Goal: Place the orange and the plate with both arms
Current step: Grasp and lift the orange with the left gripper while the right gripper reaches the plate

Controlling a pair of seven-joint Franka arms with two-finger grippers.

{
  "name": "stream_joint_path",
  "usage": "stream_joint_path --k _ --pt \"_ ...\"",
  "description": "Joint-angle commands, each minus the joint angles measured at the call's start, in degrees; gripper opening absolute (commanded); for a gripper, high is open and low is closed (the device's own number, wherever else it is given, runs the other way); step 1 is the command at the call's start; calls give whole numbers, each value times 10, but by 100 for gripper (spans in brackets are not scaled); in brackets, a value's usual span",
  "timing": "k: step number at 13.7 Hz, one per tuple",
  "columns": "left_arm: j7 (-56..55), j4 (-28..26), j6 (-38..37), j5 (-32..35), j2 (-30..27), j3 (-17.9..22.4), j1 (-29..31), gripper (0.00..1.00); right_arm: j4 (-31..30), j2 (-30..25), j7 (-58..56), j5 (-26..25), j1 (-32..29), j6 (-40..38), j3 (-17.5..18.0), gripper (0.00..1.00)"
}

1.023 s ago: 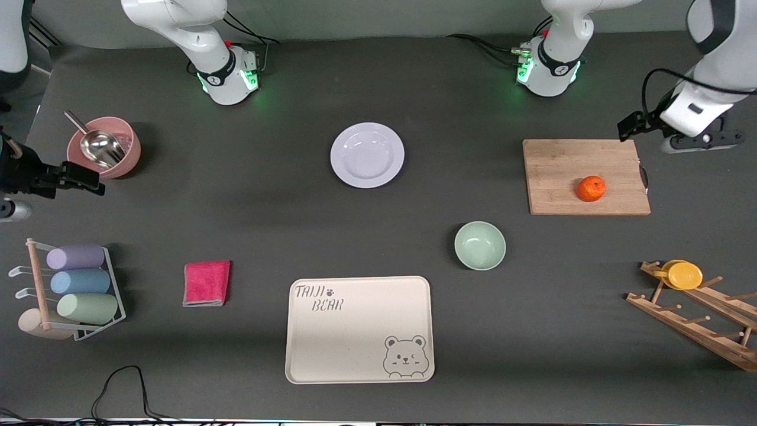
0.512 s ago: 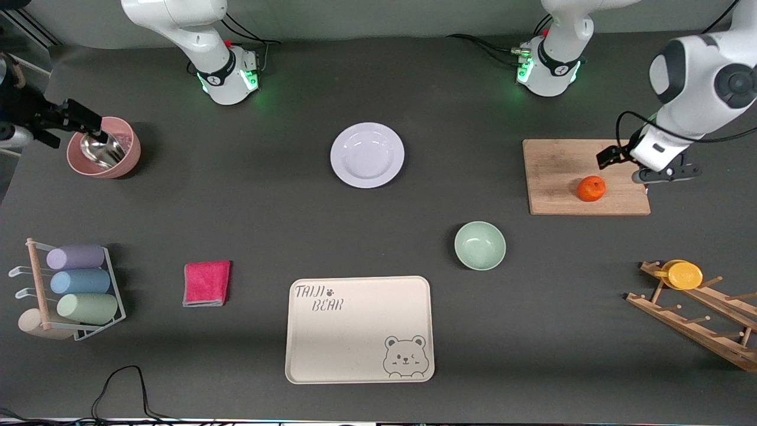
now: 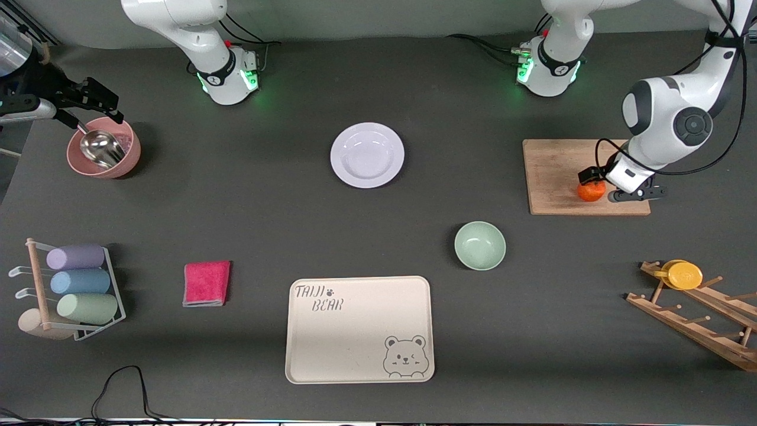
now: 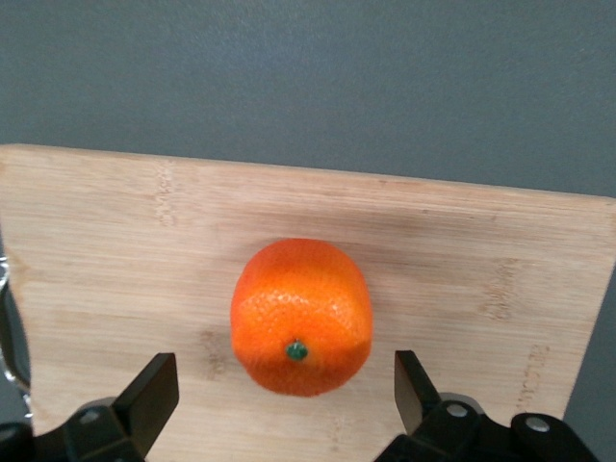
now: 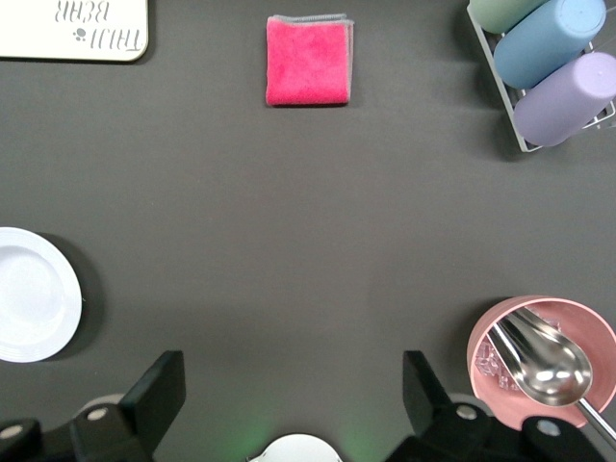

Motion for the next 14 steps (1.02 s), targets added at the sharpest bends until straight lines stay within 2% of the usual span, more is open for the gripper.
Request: stream_joint_path --k 1,5,7,9,10,11,12,13,14 --pt "-3 -1 12 -5 8 -3 3 100 -10 7 0 0 22 9 -3 100" --pt "-3 -2 28 -5 19 -3 2 100 -31 32 -4 113 23 0 -5 100" --pt "-3 -2 30 -5 23 -3 2 100 -81 33 -25 202 23 9 -10 100" --pt "-3 -2 40 -5 31 -3 2 99 -130 35 -61 260 23 38 -12 100" --pt "-3 -2 42 -5 35 -3 3 99 -155 37 -102 288 23 57 -12 100" --pt "-3 -2 42 -5 35 -3 3 93 -188 46 -168 334 23 75 -12 100" --pt "-3 -2 41 -5 34 -3 2 26 -225 58 -223 388 22 90 -14 100" --pt "-3 -2 41 -5 35 -3 1 0 -252 66 -250 418 22 109 -21 100" --pt "-2 -1 40 -5 35 -3 1 0 -274 77 -288 451 22 121 -22 100"
